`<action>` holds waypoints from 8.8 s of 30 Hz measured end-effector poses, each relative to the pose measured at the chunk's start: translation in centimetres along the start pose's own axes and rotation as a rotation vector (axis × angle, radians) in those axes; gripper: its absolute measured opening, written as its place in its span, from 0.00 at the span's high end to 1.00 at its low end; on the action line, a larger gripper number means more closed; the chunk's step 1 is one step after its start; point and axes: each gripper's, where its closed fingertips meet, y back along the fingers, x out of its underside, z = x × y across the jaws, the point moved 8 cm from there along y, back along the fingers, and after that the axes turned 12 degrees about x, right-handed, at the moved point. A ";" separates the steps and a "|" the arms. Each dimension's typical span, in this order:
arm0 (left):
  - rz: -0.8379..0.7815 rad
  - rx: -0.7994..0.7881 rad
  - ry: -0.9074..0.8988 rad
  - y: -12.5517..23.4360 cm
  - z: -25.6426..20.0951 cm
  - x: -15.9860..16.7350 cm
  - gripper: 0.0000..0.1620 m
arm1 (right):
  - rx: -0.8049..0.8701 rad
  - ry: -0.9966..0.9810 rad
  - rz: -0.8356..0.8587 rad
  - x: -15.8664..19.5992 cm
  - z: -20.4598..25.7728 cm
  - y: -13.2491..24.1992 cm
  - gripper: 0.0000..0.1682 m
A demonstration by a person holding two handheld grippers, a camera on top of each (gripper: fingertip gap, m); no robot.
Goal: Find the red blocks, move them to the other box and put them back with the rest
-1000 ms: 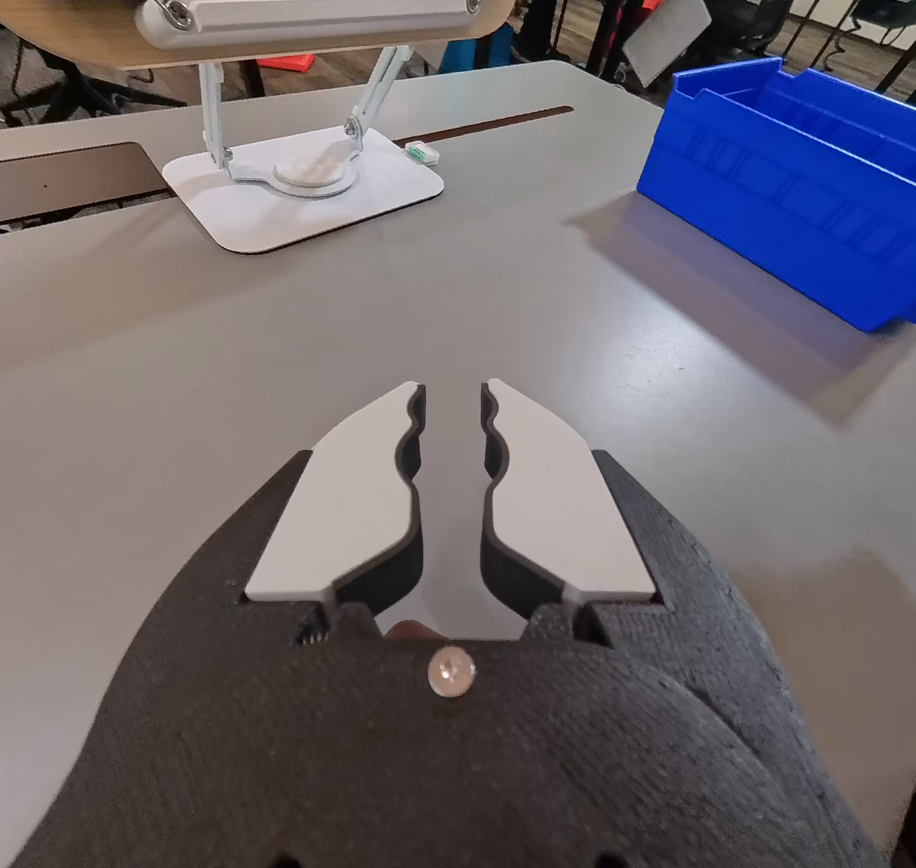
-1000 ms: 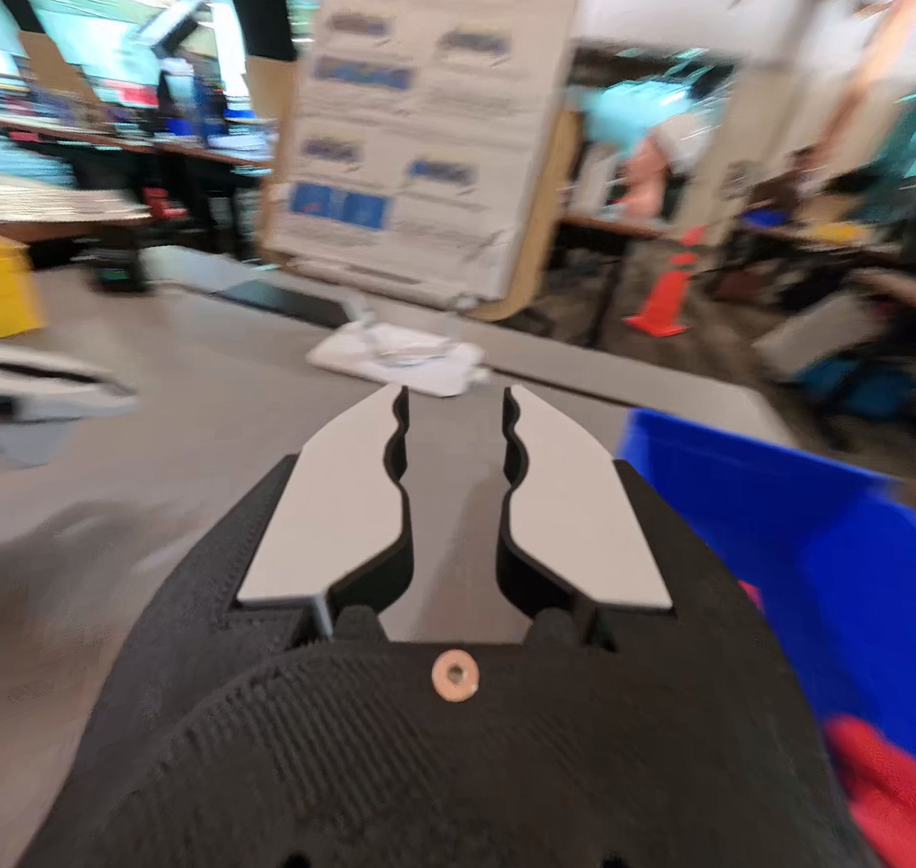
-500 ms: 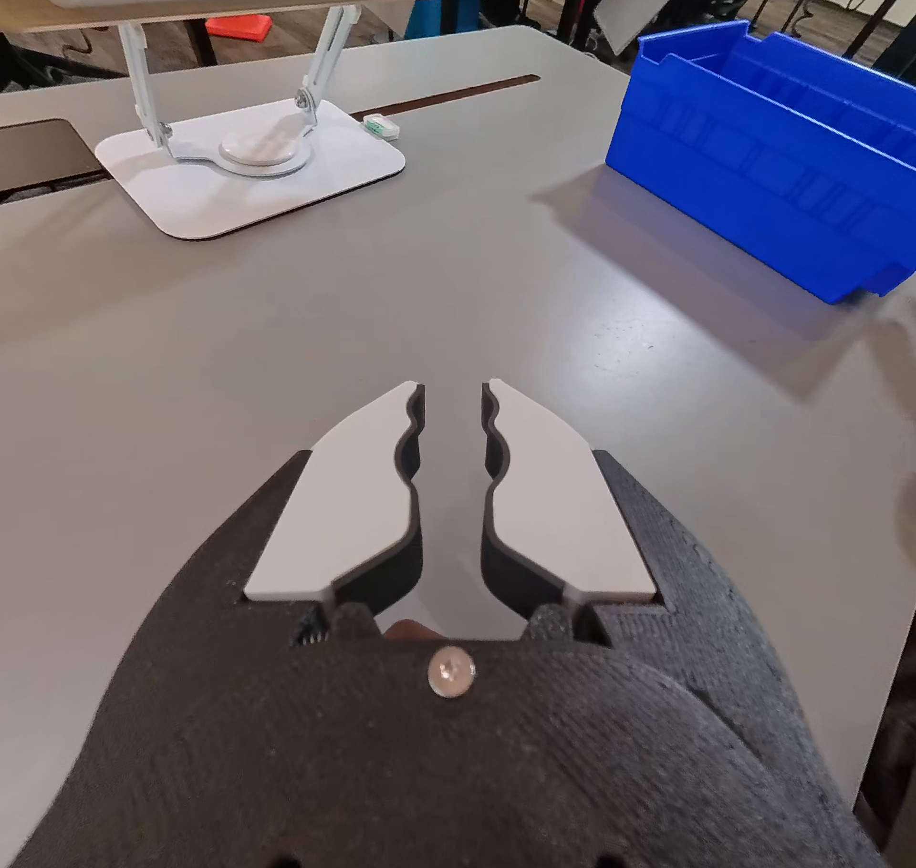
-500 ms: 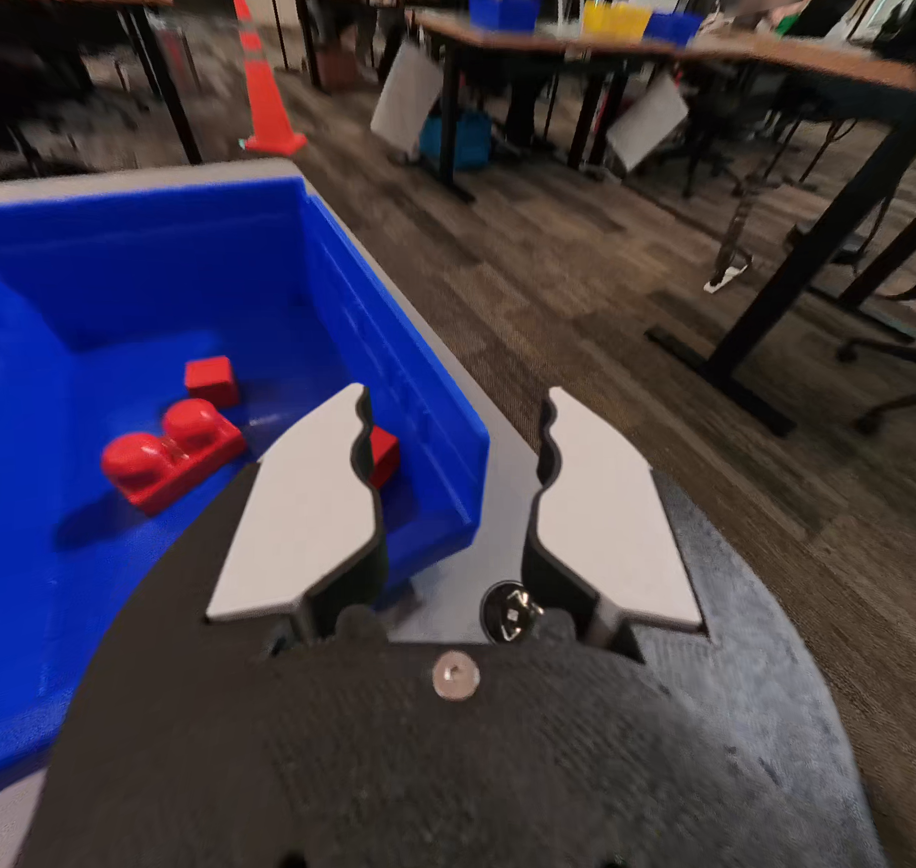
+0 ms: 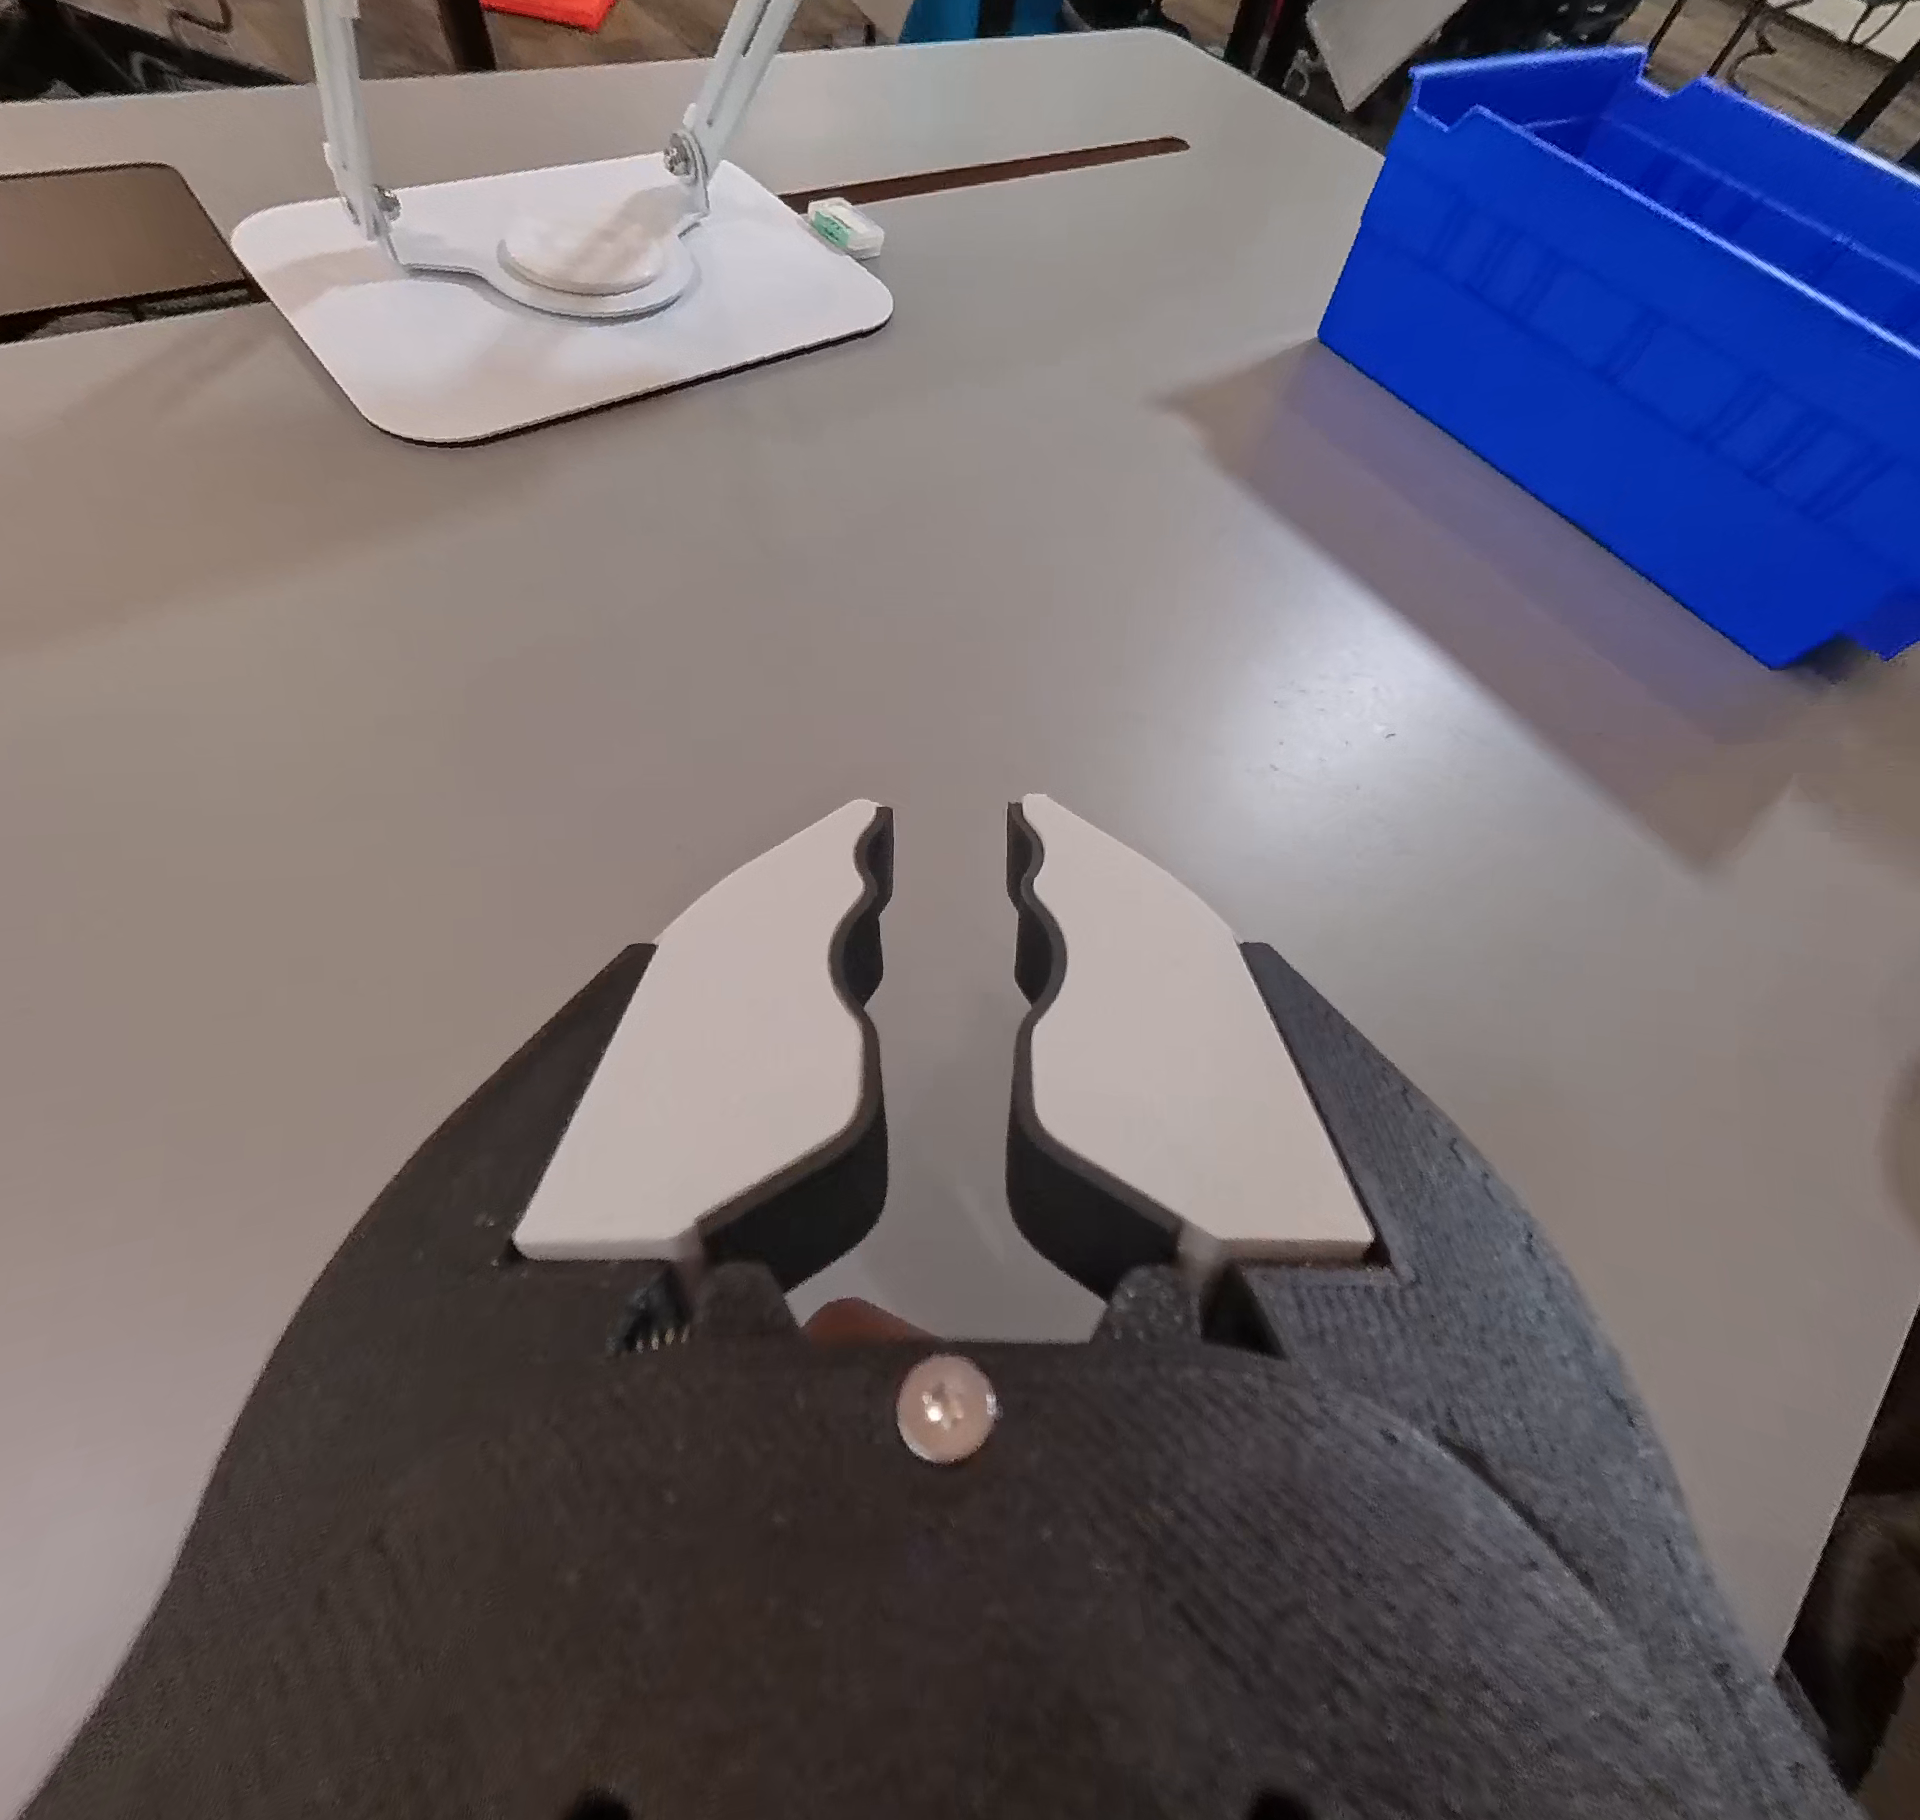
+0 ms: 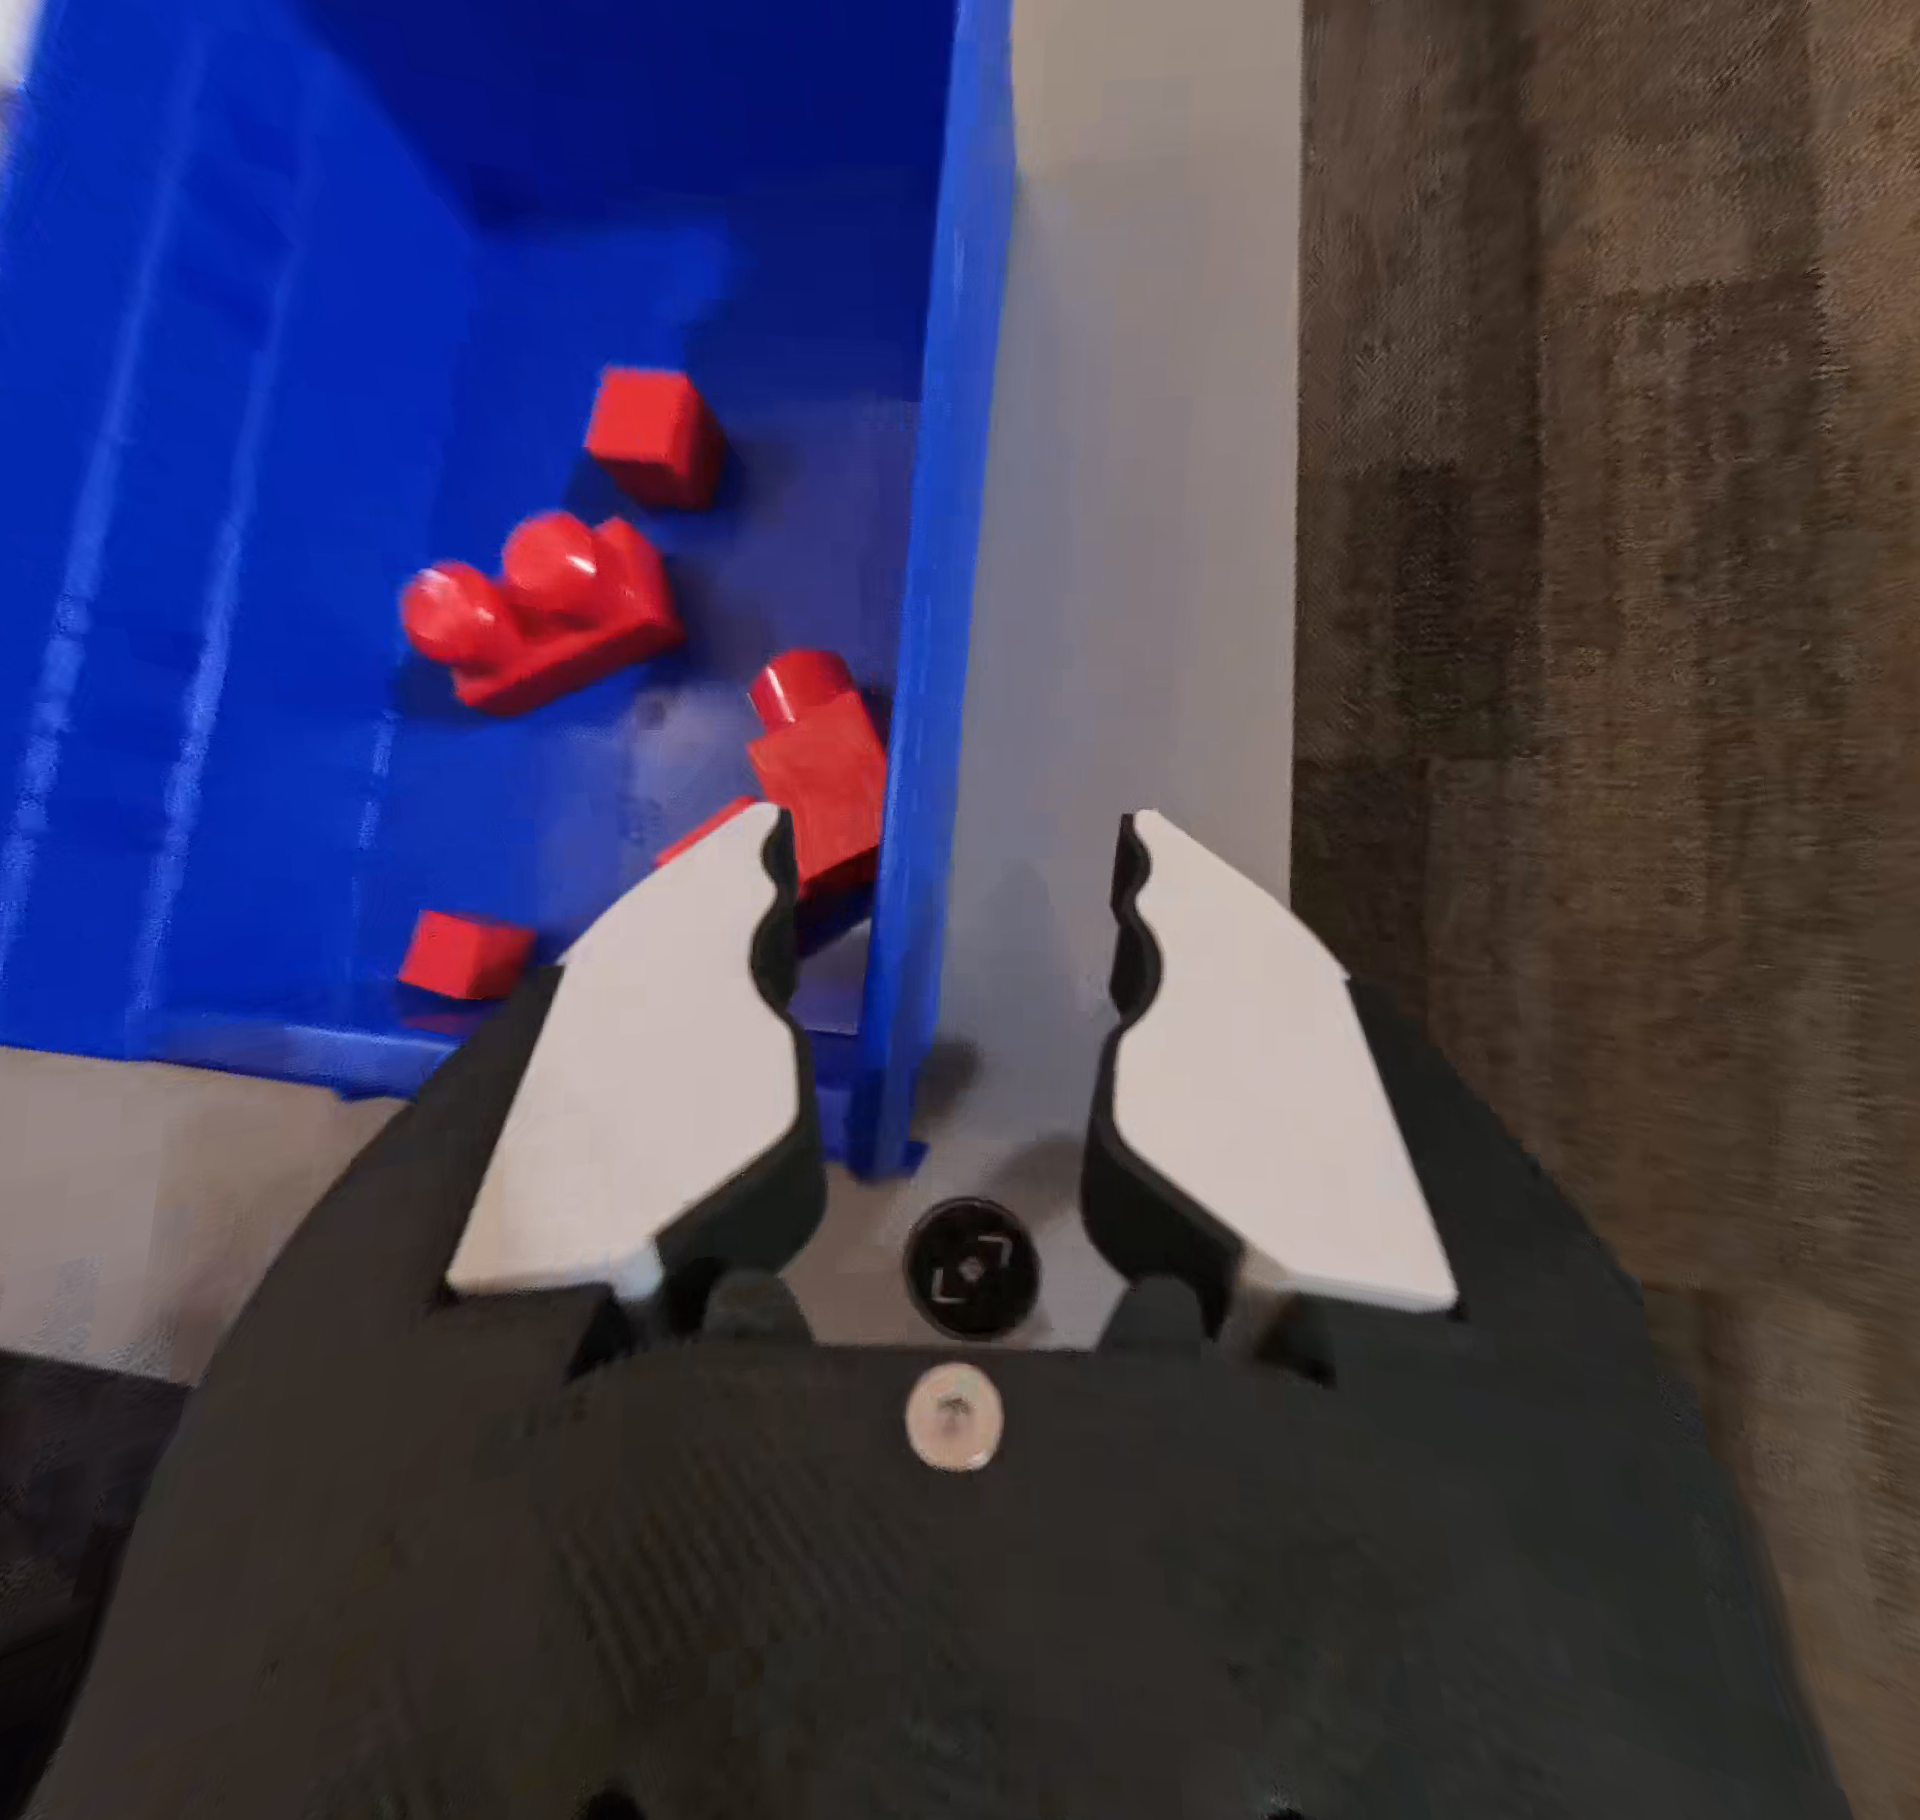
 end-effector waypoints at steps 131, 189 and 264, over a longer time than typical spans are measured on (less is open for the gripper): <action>0.334 0.259 -0.278 -13.6 -16.3 -4.4 0.87 | -0.146 0.198 -0.751 1.7 30.2 7.4 0.52; 0.188 0.364 -0.101 -0.2 -8.7 2.8 0.89 | 0.204 -0.156 -0.904 -3.7 12.2 10.4 0.63; 0.323 -0.685 0.567 19.8 31.1 2.4 0.76 | -0.475 0.625 -0.634 -0.2 45.6 0.7 0.81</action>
